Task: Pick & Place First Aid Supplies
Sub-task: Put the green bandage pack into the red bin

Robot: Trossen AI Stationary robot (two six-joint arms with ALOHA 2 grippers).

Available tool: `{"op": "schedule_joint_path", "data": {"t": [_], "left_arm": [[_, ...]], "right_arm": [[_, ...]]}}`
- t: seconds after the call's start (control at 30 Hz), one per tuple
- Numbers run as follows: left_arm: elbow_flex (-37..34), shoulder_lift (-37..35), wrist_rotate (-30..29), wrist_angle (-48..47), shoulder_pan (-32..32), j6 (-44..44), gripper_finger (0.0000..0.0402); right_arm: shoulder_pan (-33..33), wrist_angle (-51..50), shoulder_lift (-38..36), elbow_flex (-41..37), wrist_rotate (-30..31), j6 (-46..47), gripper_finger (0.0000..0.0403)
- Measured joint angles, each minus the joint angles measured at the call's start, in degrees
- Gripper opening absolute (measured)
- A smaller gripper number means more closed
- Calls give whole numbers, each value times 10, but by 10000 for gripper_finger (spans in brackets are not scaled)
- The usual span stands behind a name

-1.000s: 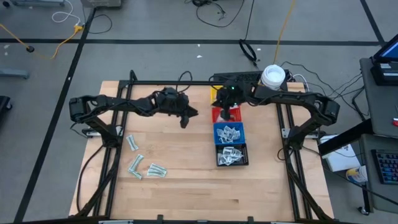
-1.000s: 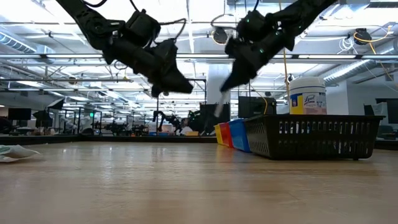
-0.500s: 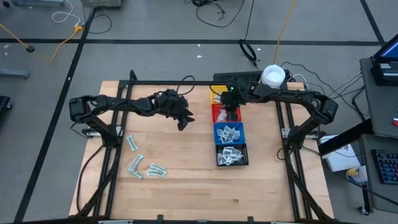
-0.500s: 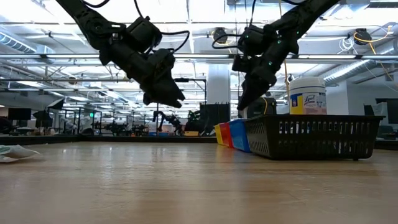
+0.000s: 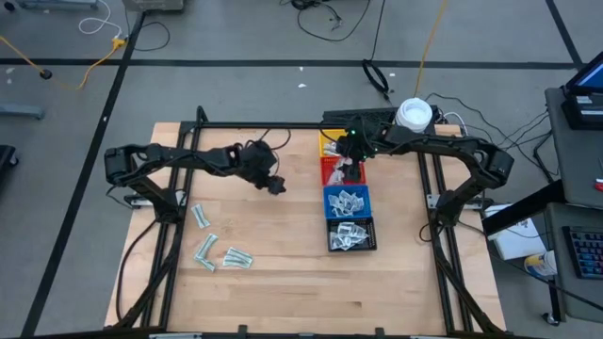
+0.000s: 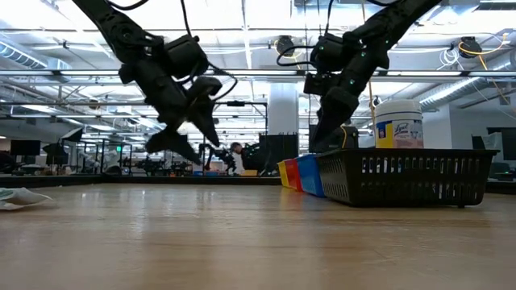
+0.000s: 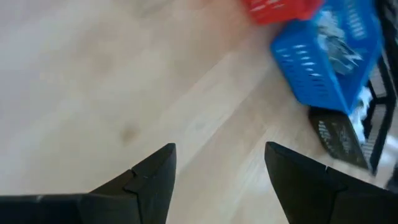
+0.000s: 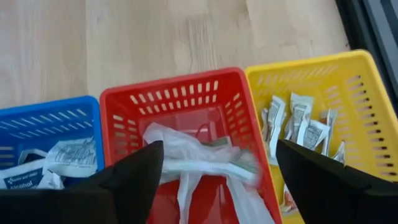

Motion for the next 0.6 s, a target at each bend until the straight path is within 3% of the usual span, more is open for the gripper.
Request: {"op": "schedule_joint_path", "data": {"t": [0.3, 0.6], "left_arm": [[0, 0, -18, -118, -36, -240, 253], [0, -93, -186, -265, -110, -441, 253]], "right_arm": [[0, 4, 0, 0, 1, -6, 312], [0, 19, 0, 0, -1, -45, 310]]}}
